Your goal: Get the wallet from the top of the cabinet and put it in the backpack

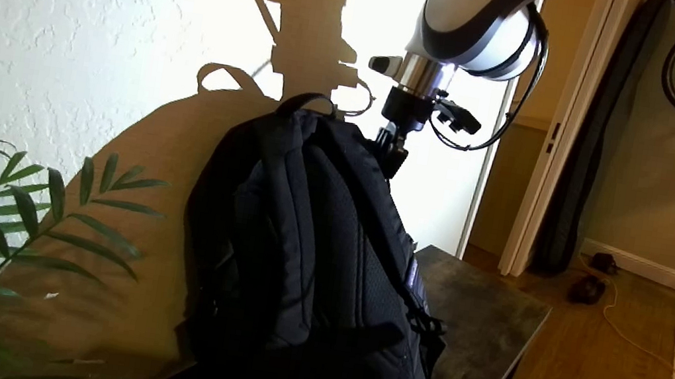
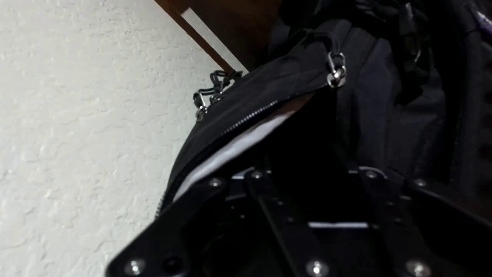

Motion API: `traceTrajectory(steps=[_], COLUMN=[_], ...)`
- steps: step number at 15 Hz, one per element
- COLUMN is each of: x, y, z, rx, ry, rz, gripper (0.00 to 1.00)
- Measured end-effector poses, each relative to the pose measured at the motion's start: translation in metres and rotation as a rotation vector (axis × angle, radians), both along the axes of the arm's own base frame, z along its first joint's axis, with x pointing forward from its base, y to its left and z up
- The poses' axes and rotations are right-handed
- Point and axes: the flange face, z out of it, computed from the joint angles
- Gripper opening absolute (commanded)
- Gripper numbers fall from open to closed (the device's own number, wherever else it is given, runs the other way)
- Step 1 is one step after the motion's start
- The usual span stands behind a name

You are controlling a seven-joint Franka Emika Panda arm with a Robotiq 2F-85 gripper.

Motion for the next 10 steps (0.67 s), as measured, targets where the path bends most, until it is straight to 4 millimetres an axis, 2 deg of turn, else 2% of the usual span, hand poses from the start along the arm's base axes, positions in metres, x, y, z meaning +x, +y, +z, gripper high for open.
traceTrajectory(steps=[4,10], x=[0.001,-0.004], y=[-0.003,-0.013], z=[0.012,0.036], rx=[0.016,0.029], ry=[-0.016,0.0], rz=[-0.017,-0.124], gripper=[0.98,1.0])
